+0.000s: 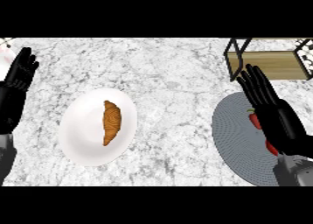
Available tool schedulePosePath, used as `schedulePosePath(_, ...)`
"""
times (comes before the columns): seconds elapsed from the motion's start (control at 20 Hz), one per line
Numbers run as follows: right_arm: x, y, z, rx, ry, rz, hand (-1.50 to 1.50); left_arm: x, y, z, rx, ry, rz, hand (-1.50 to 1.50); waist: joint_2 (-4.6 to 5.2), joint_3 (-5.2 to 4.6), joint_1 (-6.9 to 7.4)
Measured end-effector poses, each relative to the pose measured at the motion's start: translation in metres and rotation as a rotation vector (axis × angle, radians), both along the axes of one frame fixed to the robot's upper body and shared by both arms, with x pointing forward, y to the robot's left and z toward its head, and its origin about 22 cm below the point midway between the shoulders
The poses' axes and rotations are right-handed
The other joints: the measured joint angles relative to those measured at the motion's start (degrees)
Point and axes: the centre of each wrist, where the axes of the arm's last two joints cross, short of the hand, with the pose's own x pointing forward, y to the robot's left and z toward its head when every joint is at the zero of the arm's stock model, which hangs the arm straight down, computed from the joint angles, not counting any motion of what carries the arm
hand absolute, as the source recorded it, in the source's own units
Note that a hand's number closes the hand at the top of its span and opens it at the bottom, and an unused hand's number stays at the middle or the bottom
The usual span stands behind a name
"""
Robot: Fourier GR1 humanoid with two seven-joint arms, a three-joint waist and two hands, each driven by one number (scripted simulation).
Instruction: Pick the bell pepper from the placemat and place it in the tiered shelf
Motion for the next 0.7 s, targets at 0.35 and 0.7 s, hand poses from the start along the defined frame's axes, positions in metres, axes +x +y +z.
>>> schedulePosePath(0.35, 0.027, -0.086, 0.002, 0.079, 0.053, -0.037, 1.50, -0.003, -0.039, -0.032, -0.046, 0.101, -0.055, 0.00, 0.38, 0.34, -0.17)
schedulePosePath(0.7, 0.017, -0.156, -0.019, -0.100, 0.058, -0.490, -1.50, -0.007, -0.066, -0.056, -0.091, 0.182, -0.109, 0.00, 1.19, 0.02, -0.11)
